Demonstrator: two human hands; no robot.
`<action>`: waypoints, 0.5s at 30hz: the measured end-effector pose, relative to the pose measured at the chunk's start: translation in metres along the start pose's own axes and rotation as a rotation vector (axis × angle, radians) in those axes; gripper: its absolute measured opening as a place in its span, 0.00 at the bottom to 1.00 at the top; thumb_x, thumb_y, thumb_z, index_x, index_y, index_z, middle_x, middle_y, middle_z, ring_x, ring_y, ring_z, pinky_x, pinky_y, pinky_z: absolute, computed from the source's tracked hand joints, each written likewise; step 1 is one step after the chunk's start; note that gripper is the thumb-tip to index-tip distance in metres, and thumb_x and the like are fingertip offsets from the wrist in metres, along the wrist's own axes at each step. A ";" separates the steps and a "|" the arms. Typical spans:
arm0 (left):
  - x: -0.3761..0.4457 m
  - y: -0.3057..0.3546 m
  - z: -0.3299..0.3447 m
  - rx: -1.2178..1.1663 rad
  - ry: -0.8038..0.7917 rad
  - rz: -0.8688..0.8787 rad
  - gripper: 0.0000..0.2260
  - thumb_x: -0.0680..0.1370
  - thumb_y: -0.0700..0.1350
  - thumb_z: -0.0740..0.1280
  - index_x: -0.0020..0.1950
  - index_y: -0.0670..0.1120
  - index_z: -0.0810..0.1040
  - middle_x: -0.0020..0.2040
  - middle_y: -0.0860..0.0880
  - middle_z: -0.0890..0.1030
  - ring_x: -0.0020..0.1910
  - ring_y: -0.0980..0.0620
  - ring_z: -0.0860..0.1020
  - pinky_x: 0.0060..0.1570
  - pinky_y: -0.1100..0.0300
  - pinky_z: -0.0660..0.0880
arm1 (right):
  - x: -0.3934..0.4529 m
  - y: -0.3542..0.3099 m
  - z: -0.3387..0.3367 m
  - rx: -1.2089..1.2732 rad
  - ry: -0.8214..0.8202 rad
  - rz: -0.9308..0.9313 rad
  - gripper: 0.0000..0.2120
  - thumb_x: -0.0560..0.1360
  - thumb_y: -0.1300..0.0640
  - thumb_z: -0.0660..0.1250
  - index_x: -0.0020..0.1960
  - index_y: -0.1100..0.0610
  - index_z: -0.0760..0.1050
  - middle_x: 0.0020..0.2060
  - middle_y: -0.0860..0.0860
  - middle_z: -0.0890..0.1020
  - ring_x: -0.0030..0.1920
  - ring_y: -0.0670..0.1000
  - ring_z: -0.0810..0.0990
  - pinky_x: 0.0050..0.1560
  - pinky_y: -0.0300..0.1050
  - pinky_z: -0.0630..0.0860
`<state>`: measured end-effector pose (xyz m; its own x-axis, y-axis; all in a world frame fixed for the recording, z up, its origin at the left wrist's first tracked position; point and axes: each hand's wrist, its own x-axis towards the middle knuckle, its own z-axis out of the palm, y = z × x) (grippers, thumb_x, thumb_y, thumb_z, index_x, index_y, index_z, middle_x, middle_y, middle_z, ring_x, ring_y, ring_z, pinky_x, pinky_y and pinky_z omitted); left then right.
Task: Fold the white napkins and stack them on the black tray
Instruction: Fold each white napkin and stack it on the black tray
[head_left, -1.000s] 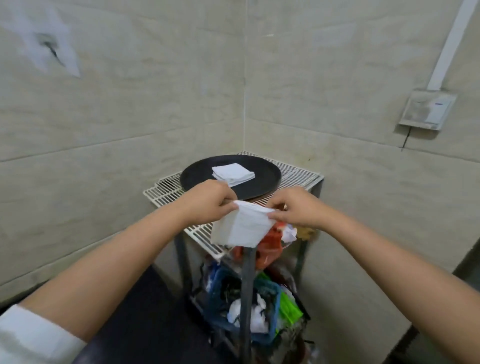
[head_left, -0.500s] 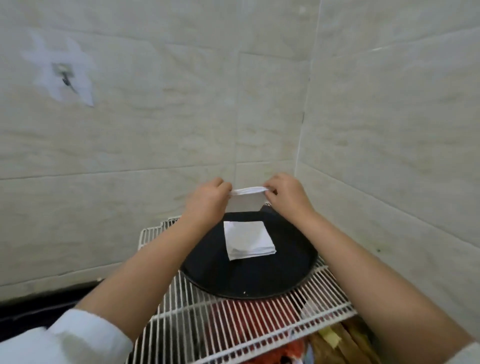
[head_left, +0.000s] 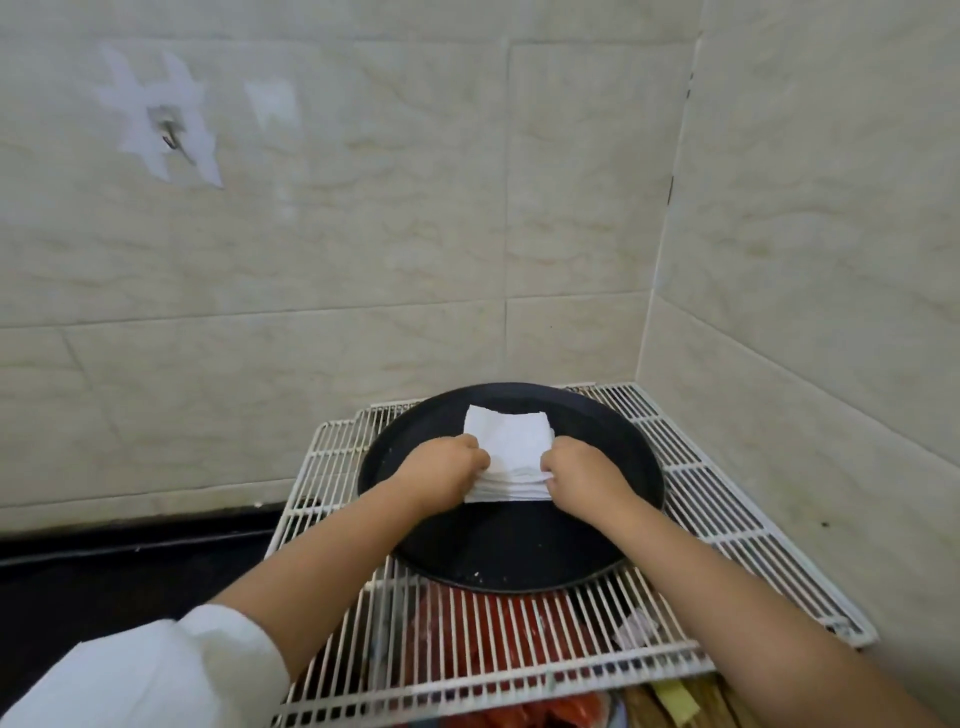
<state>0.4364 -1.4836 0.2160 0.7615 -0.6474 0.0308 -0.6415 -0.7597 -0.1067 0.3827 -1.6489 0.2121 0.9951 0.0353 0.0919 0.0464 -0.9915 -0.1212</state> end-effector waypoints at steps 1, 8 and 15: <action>-0.001 0.002 -0.002 -0.031 -0.008 0.006 0.15 0.78 0.38 0.58 0.64 0.43 0.74 0.62 0.44 0.74 0.58 0.43 0.75 0.54 0.53 0.72 | -0.002 0.001 -0.002 -0.009 -0.006 0.006 0.20 0.74 0.67 0.58 0.27 0.55 0.56 0.31 0.49 0.60 0.41 0.51 0.67 0.27 0.35 0.54; -0.012 0.014 -0.005 -0.047 -0.099 -0.022 0.16 0.79 0.41 0.57 0.67 0.44 0.69 0.66 0.45 0.70 0.60 0.44 0.74 0.58 0.51 0.73 | -0.022 -0.006 -0.011 -0.074 -0.146 0.056 0.13 0.76 0.65 0.57 0.33 0.56 0.64 0.38 0.51 0.66 0.31 0.47 0.64 0.29 0.37 0.60; -0.069 -0.014 -0.020 -0.193 0.222 -0.373 0.15 0.79 0.46 0.58 0.64 0.42 0.70 0.65 0.43 0.71 0.62 0.44 0.71 0.59 0.51 0.72 | -0.030 -0.059 -0.038 -0.167 -0.091 0.018 0.13 0.77 0.59 0.57 0.60 0.61 0.70 0.60 0.58 0.73 0.58 0.58 0.73 0.50 0.48 0.70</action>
<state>0.3913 -1.4295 0.2349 0.9183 -0.3100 0.2461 -0.3498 -0.9266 0.1383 0.3468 -1.5962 0.2540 0.9998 0.0211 0.0007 0.0211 -0.9988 0.0442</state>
